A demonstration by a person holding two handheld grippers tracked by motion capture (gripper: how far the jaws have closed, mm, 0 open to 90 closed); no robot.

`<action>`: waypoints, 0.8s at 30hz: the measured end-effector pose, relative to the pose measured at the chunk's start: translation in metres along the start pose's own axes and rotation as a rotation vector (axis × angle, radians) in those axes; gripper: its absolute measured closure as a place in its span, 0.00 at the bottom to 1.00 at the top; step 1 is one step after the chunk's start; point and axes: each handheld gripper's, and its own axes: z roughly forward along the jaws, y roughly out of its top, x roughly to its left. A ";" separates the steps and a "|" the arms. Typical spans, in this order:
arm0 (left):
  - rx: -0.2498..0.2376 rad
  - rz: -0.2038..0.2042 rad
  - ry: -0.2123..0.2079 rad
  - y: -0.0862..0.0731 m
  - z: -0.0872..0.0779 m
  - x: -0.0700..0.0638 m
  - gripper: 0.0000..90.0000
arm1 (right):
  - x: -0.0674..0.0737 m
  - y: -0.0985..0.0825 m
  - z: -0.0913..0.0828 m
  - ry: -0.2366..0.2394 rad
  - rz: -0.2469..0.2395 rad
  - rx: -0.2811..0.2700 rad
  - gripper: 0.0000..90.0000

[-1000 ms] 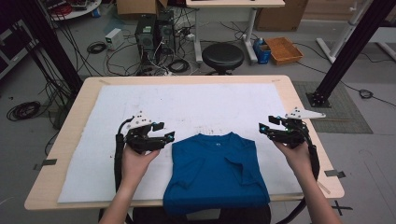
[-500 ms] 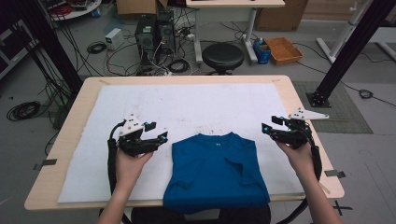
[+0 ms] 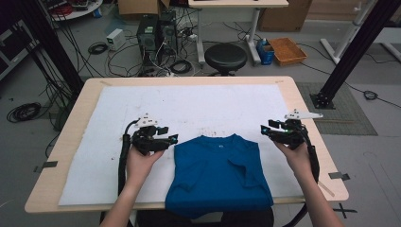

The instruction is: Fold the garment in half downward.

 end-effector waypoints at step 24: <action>0.210 0.036 0.077 -0.017 0.046 -0.008 0.91 | 0.026 -0.028 0.047 0.023 -0.129 0.283 0.94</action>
